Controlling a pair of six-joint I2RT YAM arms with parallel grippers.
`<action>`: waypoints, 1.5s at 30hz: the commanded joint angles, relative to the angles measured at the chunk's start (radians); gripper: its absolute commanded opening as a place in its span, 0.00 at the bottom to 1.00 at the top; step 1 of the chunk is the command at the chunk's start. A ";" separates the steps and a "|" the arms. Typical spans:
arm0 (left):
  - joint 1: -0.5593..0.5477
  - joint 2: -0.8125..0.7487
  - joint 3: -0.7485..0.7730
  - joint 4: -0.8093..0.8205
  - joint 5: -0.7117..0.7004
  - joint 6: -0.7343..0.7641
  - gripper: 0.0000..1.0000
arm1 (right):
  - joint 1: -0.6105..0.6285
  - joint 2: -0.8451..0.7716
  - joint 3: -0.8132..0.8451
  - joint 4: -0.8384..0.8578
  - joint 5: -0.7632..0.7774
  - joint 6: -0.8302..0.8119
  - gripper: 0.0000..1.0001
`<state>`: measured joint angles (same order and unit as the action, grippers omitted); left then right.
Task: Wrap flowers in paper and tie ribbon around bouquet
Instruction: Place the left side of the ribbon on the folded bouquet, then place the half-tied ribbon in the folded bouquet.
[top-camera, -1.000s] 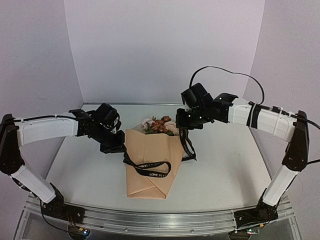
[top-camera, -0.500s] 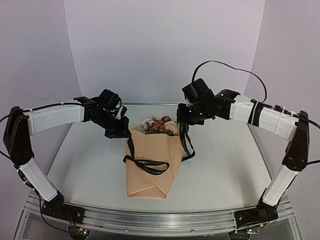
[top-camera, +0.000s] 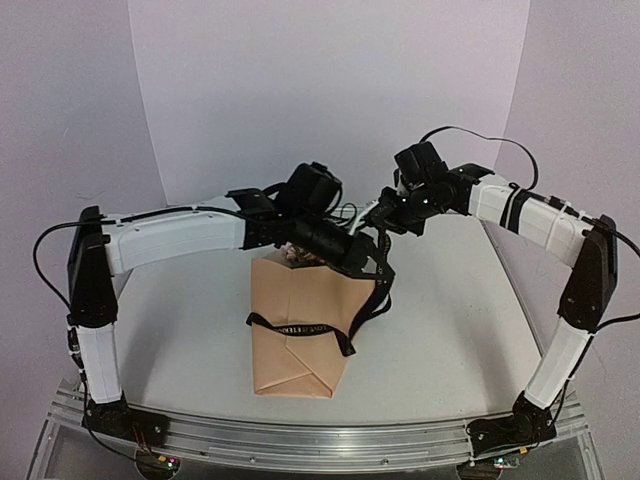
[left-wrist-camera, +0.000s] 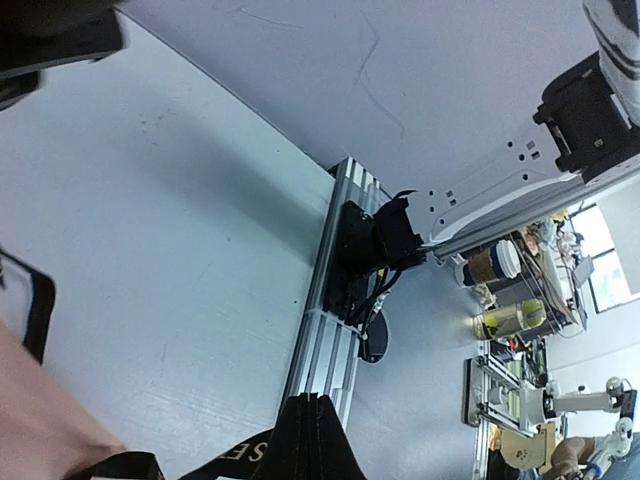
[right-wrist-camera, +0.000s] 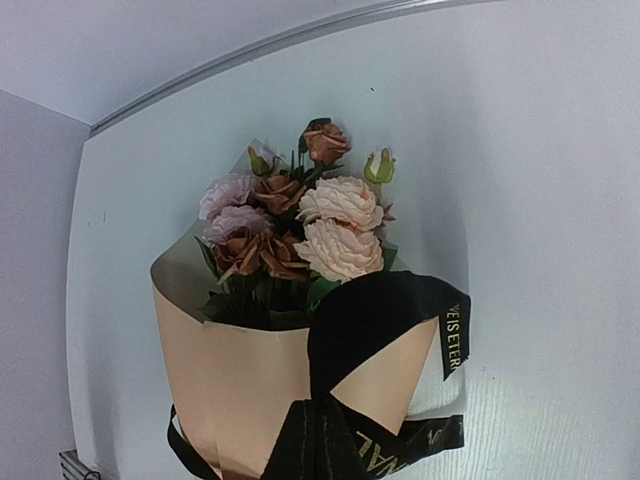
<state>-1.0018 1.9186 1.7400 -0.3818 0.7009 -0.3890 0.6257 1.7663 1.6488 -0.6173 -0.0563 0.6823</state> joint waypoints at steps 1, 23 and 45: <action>-0.015 0.148 0.163 -0.016 0.082 0.052 0.00 | -0.027 0.042 0.050 0.002 -0.130 -0.006 0.00; 0.297 -0.427 -0.668 0.427 -0.249 -0.374 0.51 | 0.122 0.113 0.127 0.054 -0.233 0.004 0.00; 0.479 -0.276 -0.499 -0.107 -0.211 -0.097 0.64 | 0.424 0.002 -0.046 -0.085 0.000 -0.198 0.83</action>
<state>-0.4546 1.5987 1.1357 -0.3398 0.5725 -0.6216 1.0759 1.8877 1.6681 -0.6797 -0.1763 0.4770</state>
